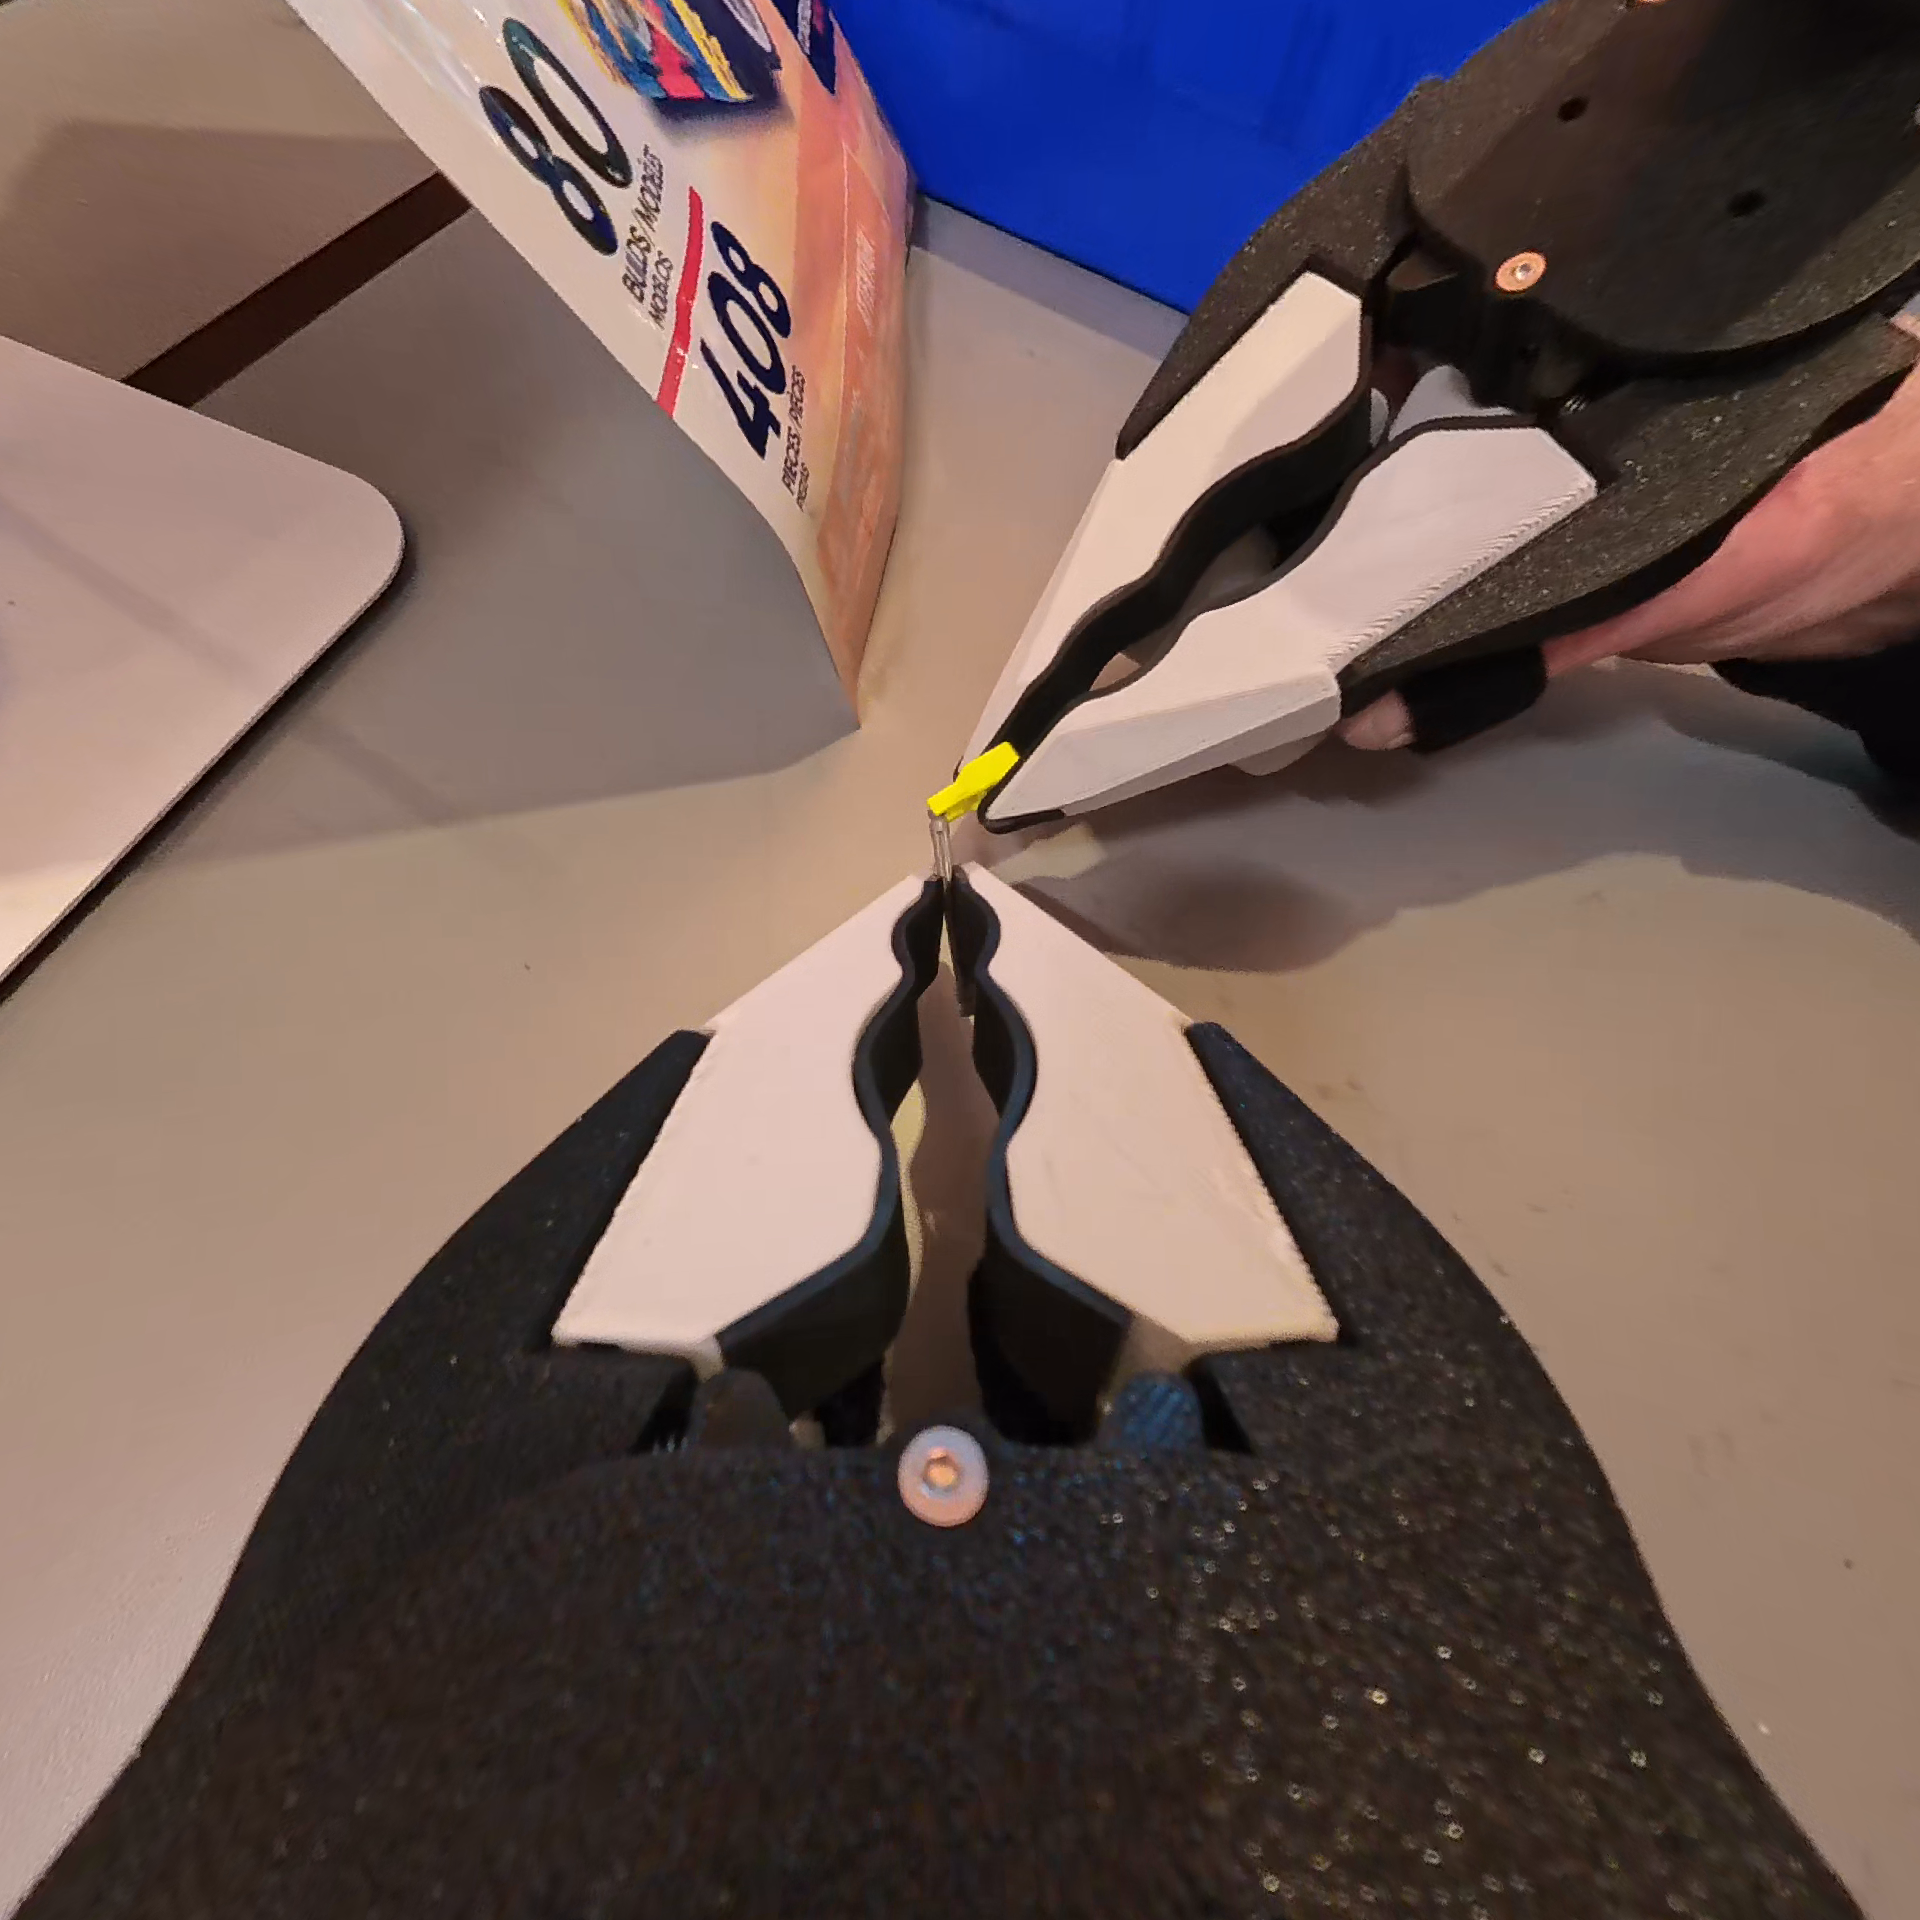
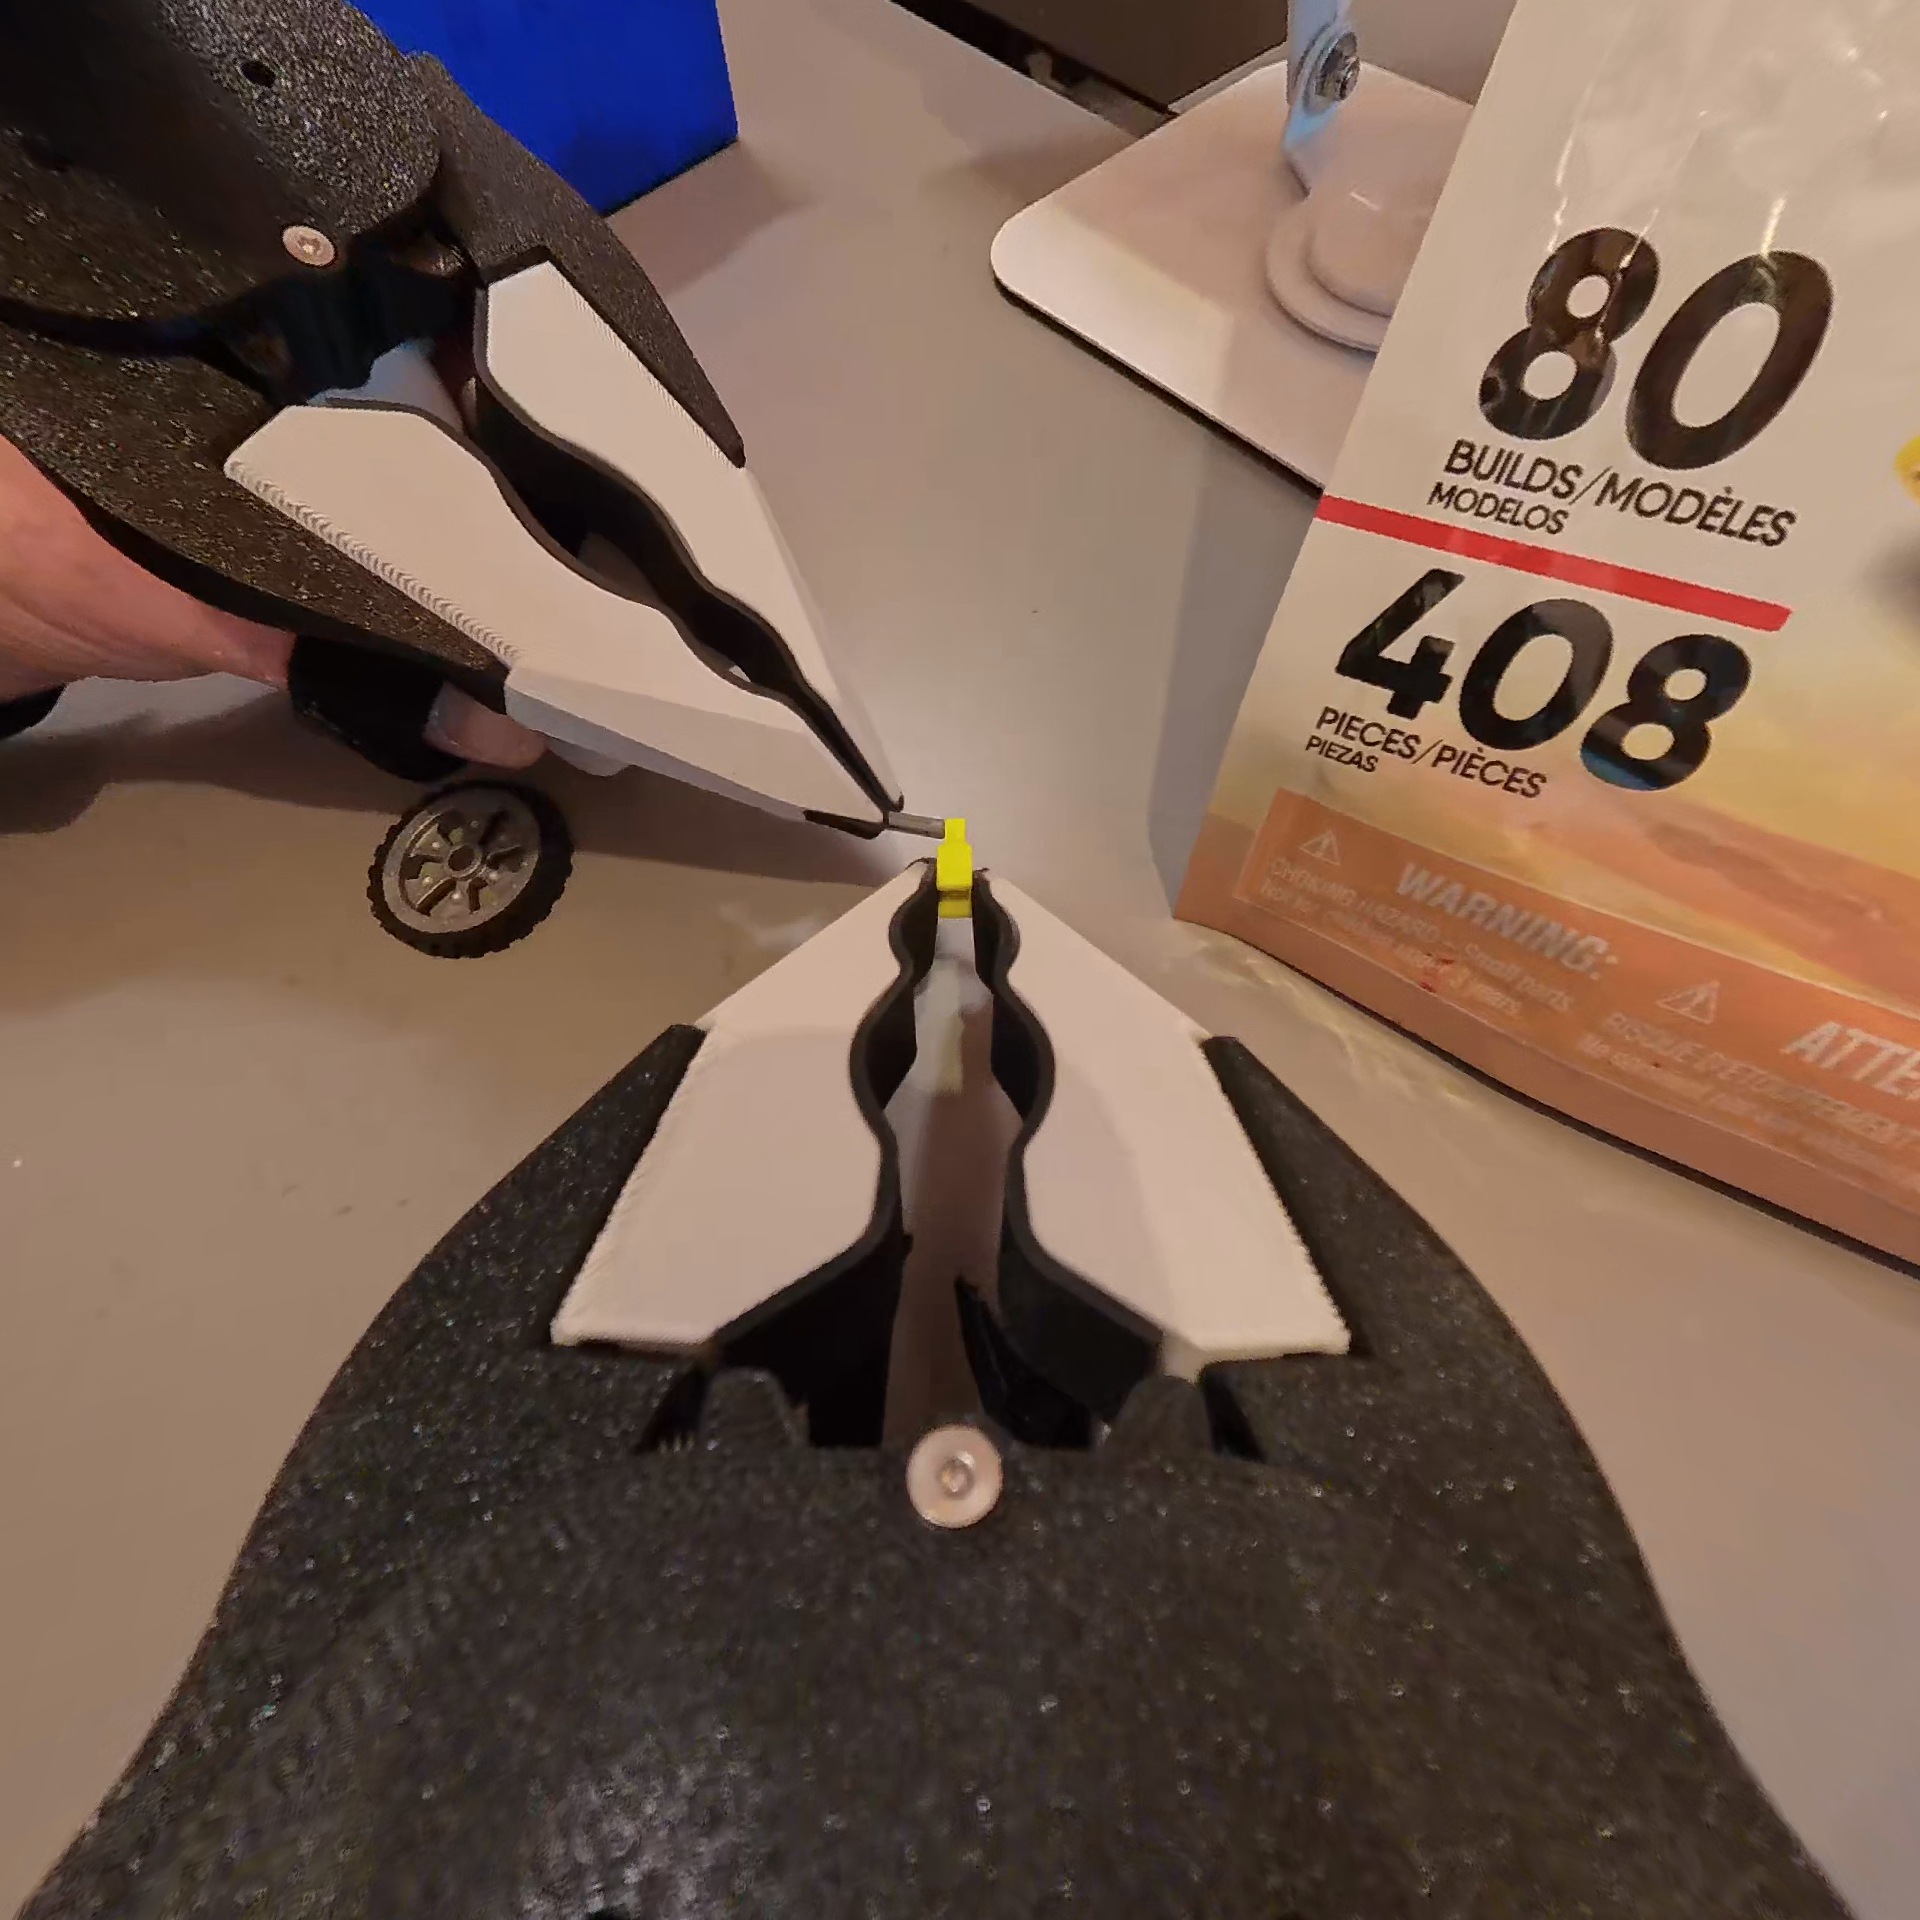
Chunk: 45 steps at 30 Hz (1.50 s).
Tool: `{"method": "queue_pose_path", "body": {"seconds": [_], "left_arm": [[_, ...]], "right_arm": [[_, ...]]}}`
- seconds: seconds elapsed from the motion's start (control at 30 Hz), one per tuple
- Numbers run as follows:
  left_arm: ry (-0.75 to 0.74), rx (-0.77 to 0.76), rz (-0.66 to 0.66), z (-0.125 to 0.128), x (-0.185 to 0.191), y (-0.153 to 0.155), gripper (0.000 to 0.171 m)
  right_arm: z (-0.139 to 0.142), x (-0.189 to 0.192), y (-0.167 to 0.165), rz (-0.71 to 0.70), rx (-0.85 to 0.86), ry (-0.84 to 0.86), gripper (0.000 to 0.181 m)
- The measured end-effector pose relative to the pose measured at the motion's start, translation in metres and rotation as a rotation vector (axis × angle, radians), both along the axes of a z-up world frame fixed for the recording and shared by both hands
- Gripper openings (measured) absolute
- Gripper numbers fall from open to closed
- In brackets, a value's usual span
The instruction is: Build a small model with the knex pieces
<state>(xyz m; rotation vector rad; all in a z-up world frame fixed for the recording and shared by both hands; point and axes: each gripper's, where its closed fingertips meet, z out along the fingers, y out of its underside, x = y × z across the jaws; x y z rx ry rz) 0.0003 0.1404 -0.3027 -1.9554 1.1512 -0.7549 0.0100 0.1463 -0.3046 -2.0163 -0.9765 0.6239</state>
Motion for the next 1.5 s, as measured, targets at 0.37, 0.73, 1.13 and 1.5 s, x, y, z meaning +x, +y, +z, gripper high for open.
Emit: {"method": "queue_pose_path", "body": {"seconds": [0.37,0.73,1.13,1.5], "left_arm": [[-0.024,0.005,-0.011,0.003,0.003,-0.002,0.000],[0.053,0.006,-0.047,-0.005,-0.005,-0.007,0.000],[0.220,0.016,-0.124,-0.027,-0.009,-0.019,0.049],[0.234,0.057,-0.163,-0.029,-0.001,-0.018,0.047]], "right_arm": [[-0.002,-0.006,-0.002,0.008,-0.009,-0.002,0.005],[-0.008,-0.011,-0.007,0.037,-0.007,-0.055,0.005],[-0.024,-0.003,-0.016,0.118,-0.039,-0.159,0.005],[-0.025,-0.003,-0.020,0.135,-0.073,-0.144,0.005]]}}
